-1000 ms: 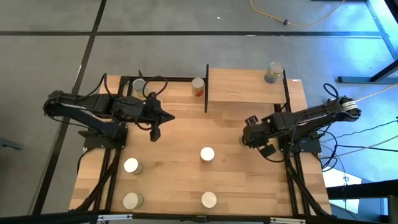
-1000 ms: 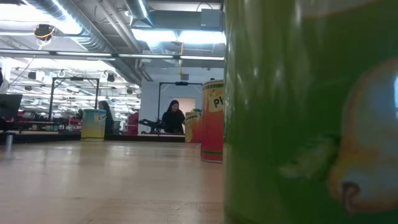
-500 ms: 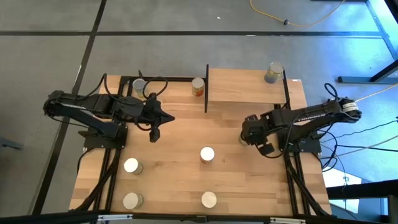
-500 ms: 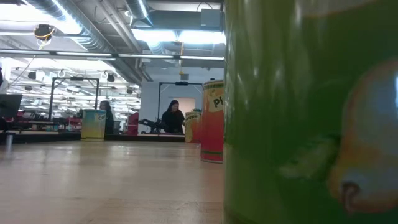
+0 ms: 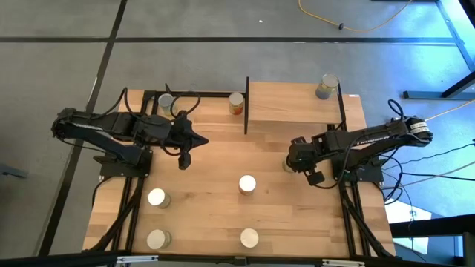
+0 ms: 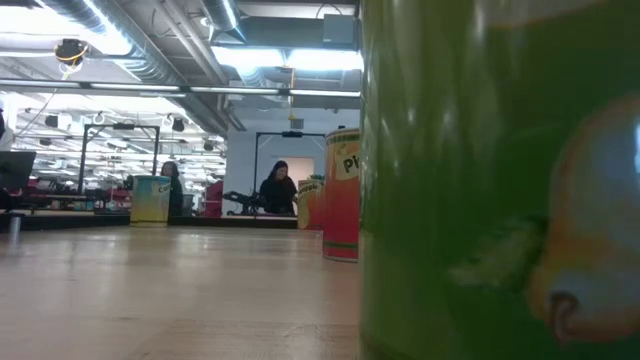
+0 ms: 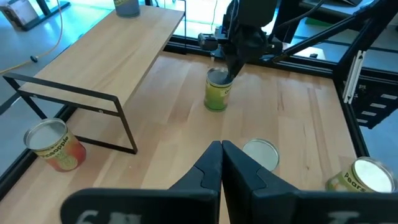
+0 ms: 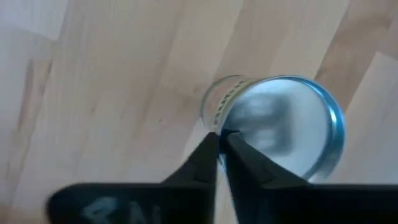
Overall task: Pick and place cans onto a shelf
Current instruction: Put the bottom canned oranges on the shelf
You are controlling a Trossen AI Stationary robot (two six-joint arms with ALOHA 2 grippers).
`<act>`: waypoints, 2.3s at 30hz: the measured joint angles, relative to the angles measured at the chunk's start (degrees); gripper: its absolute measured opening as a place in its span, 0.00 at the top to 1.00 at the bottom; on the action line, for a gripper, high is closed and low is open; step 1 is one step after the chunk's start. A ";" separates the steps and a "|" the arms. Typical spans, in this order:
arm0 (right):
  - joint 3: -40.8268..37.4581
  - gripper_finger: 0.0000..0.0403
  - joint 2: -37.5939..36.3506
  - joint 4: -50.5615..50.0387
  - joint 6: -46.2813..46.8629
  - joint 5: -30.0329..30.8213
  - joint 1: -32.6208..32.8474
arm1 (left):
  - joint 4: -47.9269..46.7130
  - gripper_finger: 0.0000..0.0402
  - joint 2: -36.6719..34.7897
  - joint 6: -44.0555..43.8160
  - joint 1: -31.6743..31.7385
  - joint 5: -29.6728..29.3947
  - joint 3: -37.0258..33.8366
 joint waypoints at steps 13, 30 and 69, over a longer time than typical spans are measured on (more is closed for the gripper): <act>1.95 1.00 0.39 -0.42 6.28 0.10 -0.04 | -0.15 1.00 0.00 0.02 0.00 -0.02 0.00; 12.73 1.00 0.22 -10.21 13.99 1.96 -0.04 | -0.20 1.00 0.00 0.03 0.00 -0.02 0.00; 39.67 1.00 4.29 -25.49 26.51 16.68 -29.88 | -0.20 1.00 0.00 -0.09 0.00 -0.34 0.00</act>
